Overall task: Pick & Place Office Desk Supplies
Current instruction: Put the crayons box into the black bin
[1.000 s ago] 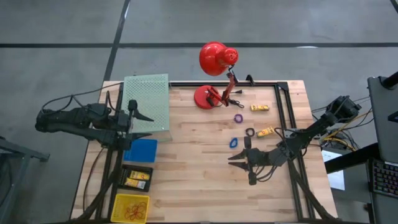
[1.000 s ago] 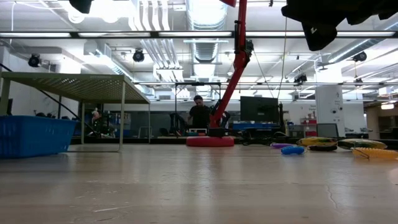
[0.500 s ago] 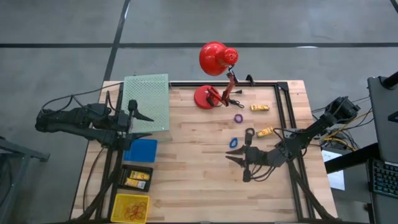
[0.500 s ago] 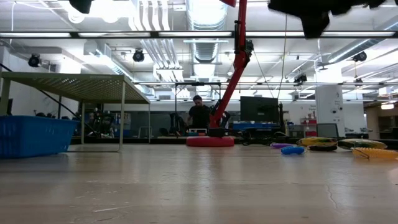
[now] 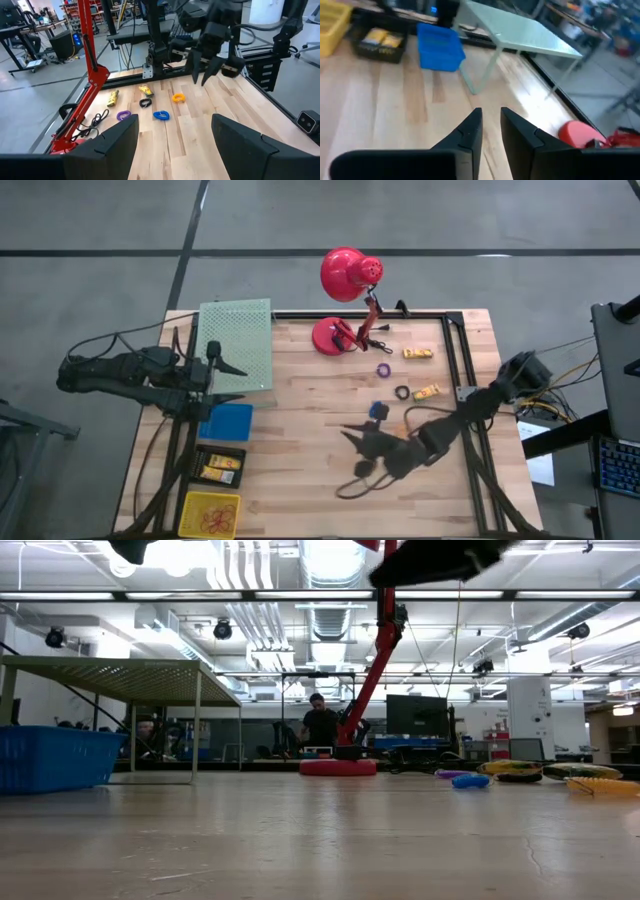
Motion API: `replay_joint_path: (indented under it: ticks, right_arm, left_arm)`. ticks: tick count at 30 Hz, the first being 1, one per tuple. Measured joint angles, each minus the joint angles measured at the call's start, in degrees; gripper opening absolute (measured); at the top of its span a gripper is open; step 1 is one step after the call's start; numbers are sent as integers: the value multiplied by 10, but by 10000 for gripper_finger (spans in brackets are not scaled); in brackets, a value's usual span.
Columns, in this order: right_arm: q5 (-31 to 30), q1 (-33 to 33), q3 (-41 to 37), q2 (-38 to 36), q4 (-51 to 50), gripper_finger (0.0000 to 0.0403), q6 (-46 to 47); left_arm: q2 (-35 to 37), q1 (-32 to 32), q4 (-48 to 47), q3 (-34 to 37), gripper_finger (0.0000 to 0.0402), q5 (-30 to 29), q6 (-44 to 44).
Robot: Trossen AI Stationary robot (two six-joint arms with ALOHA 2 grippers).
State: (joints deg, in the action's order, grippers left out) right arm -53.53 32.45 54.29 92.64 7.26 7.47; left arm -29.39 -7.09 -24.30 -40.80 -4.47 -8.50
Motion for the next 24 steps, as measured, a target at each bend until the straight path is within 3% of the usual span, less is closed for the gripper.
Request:
replay_joint_path:
  ticks: [3, 6, 10, 12, 15, 19, 24]
  right_arm:
    - [-28, 0, 75, 38, -113, 80, 85]
    - [-32, 0, 159, 59, -311, 102, 272]
    - [31, -5, 252, 79, -599, 147, 587]
    - [65, -8, 281, 92, -694, 172, 696]
    - [68, -7, 302, 100, -787, 207, 756]
    - [67, -9, 295, 102, -838, 243, 841]
    - [83, -23, 284, 101, -953, 259, 917]
  left_arm:
    - [0, 0, 0, 0, 257, 0, 0]
    - [0, 0, 0, 0, 257, 0, 0]
    - [0, 0, 0, 0, 257, 0, 0]
    - [0, 0, 0, 0, 257, 0, 0]
    - [0, 0, 0, 0, 257, 0, 0]
    - [0, 0, 0, 0, 256, 0, 0]
    - [0, 0, 0, 0, 256, 0, 0]
